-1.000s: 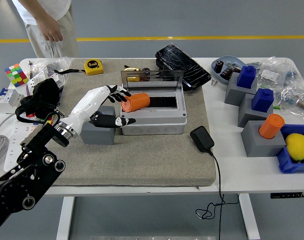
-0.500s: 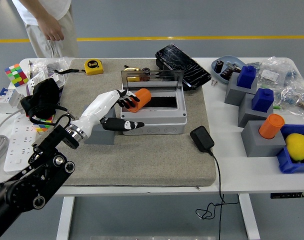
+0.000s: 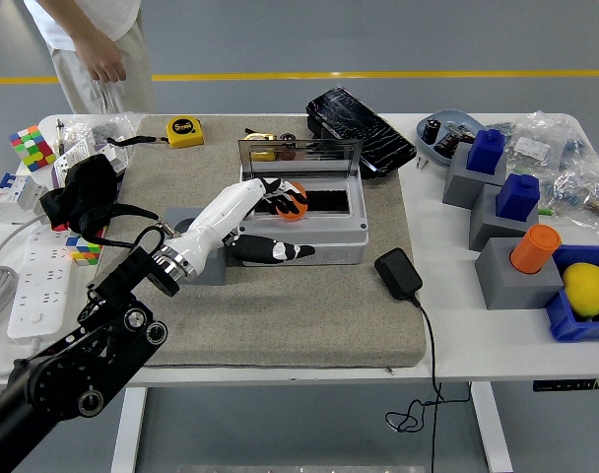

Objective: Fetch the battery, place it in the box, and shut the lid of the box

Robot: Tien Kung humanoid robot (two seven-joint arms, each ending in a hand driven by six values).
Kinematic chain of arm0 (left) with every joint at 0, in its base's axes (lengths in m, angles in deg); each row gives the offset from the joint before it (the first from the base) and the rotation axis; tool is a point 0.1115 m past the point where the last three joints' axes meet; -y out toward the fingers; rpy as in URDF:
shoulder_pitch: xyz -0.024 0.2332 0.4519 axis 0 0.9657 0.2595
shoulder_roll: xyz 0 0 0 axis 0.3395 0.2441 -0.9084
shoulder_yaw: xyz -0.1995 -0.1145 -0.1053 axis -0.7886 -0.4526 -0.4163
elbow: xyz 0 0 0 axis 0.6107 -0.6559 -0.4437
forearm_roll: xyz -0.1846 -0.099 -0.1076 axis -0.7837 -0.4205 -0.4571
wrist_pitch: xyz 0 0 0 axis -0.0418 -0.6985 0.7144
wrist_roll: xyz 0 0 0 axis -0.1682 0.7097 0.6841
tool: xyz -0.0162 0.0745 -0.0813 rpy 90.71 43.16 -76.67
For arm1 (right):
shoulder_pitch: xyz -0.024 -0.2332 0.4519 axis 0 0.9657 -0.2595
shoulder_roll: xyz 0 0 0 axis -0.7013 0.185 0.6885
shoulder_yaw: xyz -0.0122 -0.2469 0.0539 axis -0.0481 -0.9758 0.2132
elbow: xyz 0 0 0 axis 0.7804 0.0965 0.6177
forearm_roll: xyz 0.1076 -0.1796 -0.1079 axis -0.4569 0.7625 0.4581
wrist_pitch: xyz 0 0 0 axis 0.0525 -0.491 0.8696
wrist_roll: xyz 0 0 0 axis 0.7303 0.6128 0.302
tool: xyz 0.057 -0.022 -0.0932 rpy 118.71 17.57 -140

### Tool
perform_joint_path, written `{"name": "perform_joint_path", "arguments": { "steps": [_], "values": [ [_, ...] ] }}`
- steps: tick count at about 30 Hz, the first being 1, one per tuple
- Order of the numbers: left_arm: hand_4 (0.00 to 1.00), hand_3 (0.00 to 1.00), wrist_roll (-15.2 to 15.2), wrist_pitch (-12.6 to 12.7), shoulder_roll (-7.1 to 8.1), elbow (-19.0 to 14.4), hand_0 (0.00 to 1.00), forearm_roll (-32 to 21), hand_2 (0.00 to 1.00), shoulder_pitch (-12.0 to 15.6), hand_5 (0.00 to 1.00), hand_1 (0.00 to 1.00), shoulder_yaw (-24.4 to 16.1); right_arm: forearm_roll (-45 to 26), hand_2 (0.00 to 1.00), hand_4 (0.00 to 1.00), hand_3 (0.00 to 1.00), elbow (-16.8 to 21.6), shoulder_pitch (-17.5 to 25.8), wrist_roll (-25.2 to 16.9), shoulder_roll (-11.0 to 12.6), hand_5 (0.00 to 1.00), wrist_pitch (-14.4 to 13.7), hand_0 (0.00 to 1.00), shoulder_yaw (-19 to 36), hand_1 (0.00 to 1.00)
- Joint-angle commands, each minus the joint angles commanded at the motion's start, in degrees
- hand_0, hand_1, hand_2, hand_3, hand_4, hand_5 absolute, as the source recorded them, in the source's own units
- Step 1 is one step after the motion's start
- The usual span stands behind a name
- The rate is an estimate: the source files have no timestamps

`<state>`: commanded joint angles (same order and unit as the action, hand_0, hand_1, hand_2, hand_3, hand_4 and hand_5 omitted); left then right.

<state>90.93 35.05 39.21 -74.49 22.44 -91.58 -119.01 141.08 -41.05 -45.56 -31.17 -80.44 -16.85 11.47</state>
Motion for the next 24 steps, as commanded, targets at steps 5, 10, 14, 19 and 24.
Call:
{"name": "perform_joint_path", "arguments": {
  "steps": [5,10,14,19,24],
  "values": [
    [0.998,0.625,0.1,0.02,-0.11,-0.44,0.458,-0.17,0.557,-0.05,0.398,0.555,-0.6,-0.05,0.668,0.998,0.581,0.0,-0.02,-0.02,0.0,0.516,-0.02,0.631,-0.06,0.642],
    [0.998,0.625,0.3,0.07,0.49,1.06,0.458,-0.22,0.557,-0.1,0.398,0.555,-1.97,0.03,0.668,0.998,0.581,0.0,0.08,0.02,0.03,0.516,-0.04,0.631,-0.02,0.642],
    [0.998,0.624,-0.16,-0.04,0.6,2.24,0.461,0.95,0.557,0.17,0.4,0.556,-3.41,0.01,0.667,0.998,0.581,0.0,-0.05,0.01,-0.03,0.516,-0.03,0.632,0.0,0.642],
    [0.998,0.626,-0.58,-0.26,1.02,3.53,0.459,2.48,0.557,0.46,0.4,0.559,-5.31,-0.23,0.667,0.998,0.58,0.0,-0.1,-0.08,0.0,0.515,-0.04,0.633,-0.15,0.642],
    [0.998,0.623,-0.57,-0.23,0.73,3.12,0.461,2.23,0.557,0.05,0.403,0.559,-4.22,-0.25,0.667,0.998,0.58,0.0,-0.05,-0.08,0.06,0.515,-0.04,0.633,-0.25,0.642]
  ]
}}
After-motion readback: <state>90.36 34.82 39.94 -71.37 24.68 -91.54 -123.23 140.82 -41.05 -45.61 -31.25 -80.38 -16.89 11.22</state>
